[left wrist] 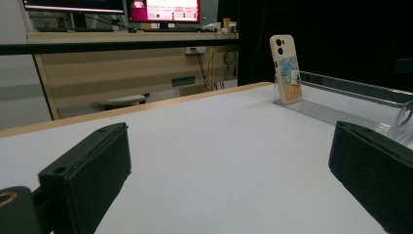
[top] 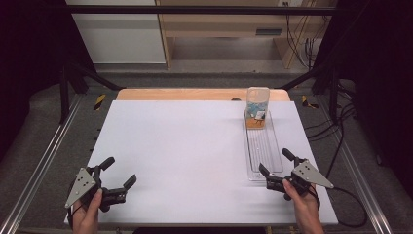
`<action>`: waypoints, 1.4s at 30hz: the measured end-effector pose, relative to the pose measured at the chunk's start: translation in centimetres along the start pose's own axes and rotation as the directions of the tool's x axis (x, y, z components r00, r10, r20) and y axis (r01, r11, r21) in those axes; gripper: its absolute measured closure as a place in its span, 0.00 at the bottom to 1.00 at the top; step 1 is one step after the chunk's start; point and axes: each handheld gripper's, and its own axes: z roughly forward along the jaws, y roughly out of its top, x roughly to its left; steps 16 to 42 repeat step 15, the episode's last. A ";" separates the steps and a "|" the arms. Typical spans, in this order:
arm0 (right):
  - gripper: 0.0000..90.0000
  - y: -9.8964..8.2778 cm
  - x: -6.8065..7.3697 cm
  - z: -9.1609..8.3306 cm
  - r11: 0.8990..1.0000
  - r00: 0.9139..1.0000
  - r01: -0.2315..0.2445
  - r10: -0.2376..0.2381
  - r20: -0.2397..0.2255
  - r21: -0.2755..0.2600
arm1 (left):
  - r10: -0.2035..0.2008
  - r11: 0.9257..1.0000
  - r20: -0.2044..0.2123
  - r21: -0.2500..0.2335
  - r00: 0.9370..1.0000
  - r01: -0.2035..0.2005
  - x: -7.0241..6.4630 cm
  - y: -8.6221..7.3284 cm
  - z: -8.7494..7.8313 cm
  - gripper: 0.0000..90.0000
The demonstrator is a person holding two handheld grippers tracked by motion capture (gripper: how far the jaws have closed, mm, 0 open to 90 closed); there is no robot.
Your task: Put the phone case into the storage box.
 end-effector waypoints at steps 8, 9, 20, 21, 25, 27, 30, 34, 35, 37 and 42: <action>0.03 -0.1 0.0 0.7 1.000 1.000 -0.013 0.013 0.005 0.009 | 0.001 1.000 0.002 -0.001 1.000 -0.001 0.0 0.0 0.0 0.01; 0.03 -0.1 0.0 0.7 1.000 1.000 -0.013 0.013 0.007 0.011 | 0.001 1.000 0.002 -0.001 1.000 -0.001 0.0 0.0 0.0 0.01; 0.03 -0.2 -0.2 0.8 1.000 1.000 -0.021 0.021 0.013 0.015 | 0.005 1.000 0.003 -0.002 1.000 -0.005 0.0 0.1 0.0 0.01; 0.03 -0.2 -0.2 0.8 1.000 1.000 -0.021 0.021 0.013 0.015 | 0.005 1.000 0.003 -0.002 1.000 -0.005 0.0 0.1 0.0 0.01; 0.03 -0.2 -0.2 0.8 1.000 1.000 -0.021 0.021 0.013 0.015 | 0.005 1.000 0.003 -0.002 1.000 -0.005 0.0 0.1 0.0 0.01; 0.03 -0.2 -0.2 0.8 1.000 1.000 -0.021 0.021 0.013 0.015 | 0.005 1.000 0.003 -0.002 1.000 -0.005 0.0 0.1 0.0 0.01; 0.03 -0.2 -0.2 0.8 1.000 1.000 -0.021 0.021 0.013 0.015 | 0.005 1.000 0.003 -0.002 1.000 -0.005 0.0 0.1 0.0 0.01; 0.03 -0.2 -0.2 0.8 1.000 1.000 -0.021 0.021 0.013 0.015 | 0.005 1.000 0.003 -0.002 1.000 -0.005 0.0 0.1 0.0 0.01; 0.03 -0.2 -0.2 0.8 1.000 1.000 -0.021 0.021 0.013 0.015 | 0.005 1.000 0.003 -0.002 1.000 -0.005 0.0 0.1 0.0 0.01; 0.03 -0.2 -0.2 0.8 1.000 1.000 -0.021 0.021 0.013 0.015 | 0.005 1.000 0.003 -0.002 1.000 -0.005 0.0 0.1 0.0 0.01; 0.03 -0.2 -0.2 0.8 1.000 1.000 -0.021 0.021 0.013 0.015 | 0.005 1.000 0.003 -0.002 1.000 -0.005 0.0 0.1 0.0 0.01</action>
